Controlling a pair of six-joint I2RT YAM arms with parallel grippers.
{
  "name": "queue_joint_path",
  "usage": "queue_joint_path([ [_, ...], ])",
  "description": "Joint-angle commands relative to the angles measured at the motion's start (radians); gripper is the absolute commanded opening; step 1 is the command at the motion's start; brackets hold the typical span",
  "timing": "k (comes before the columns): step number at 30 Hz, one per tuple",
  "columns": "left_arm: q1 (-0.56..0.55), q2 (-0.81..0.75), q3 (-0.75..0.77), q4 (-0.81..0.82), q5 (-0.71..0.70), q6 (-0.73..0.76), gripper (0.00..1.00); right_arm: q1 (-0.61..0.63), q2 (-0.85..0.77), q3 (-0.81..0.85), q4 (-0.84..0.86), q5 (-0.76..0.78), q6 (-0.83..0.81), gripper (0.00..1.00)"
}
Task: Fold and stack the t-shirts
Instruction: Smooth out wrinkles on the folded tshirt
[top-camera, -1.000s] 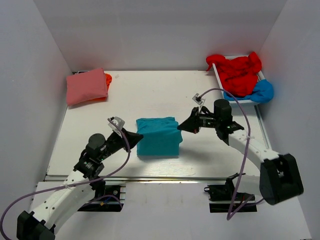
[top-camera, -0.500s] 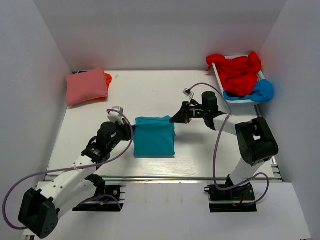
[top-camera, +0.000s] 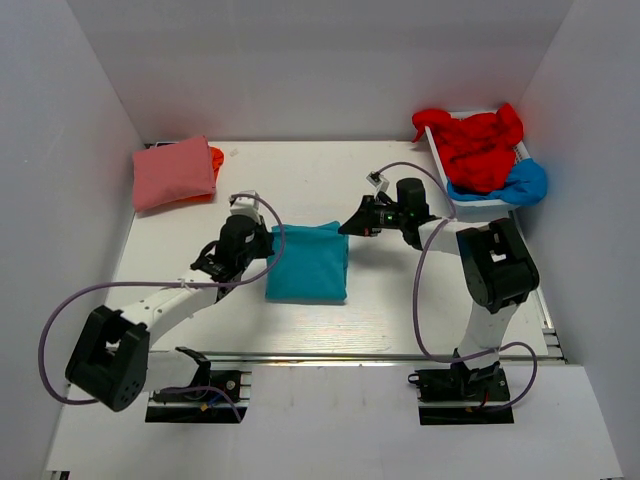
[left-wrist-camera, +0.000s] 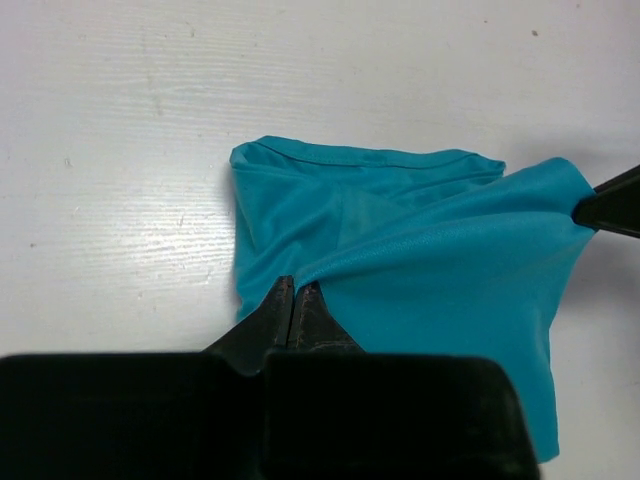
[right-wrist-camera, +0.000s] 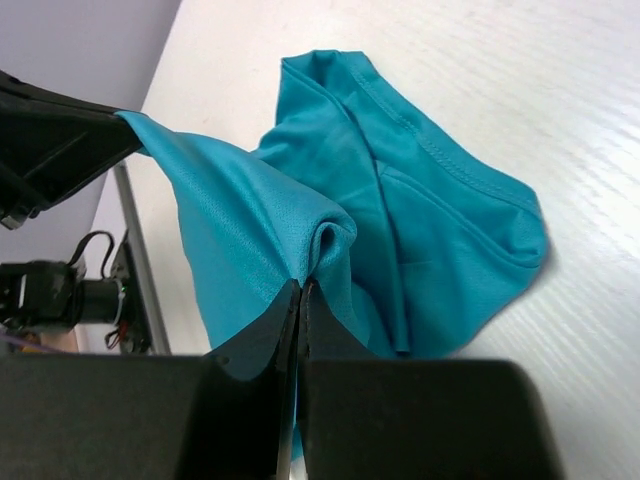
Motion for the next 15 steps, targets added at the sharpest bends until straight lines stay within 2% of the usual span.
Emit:
queue_joint_path([
  [1, 0.037, 0.063, 0.07, 0.058, -0.06, 0.039, 0.0, -0.035, 0.024, 0.04, -0.016, 0.105, -0.02, 0.0],
  [8, 0.094, 0.227, 0.169, 0.059, -0.006, 0.028, 0.0, -0.044, 0.142, 0.144, -0.045, 0.113, -0.008, 0.0],
  [12, 0.117, 0.31, 0.206, 0.094, 0.03, 0.028, 0.0, -0.044, 0.161, 0.158, -0.057, 0.217, -0.005, 0.0],
  [15, 0.126, 0.397, 0.28, 0.127, 0.08, 0.088, 0.0, -0.044, 0.174, 0.169, -0.066, 0.297, 0.003, 0.0],
])
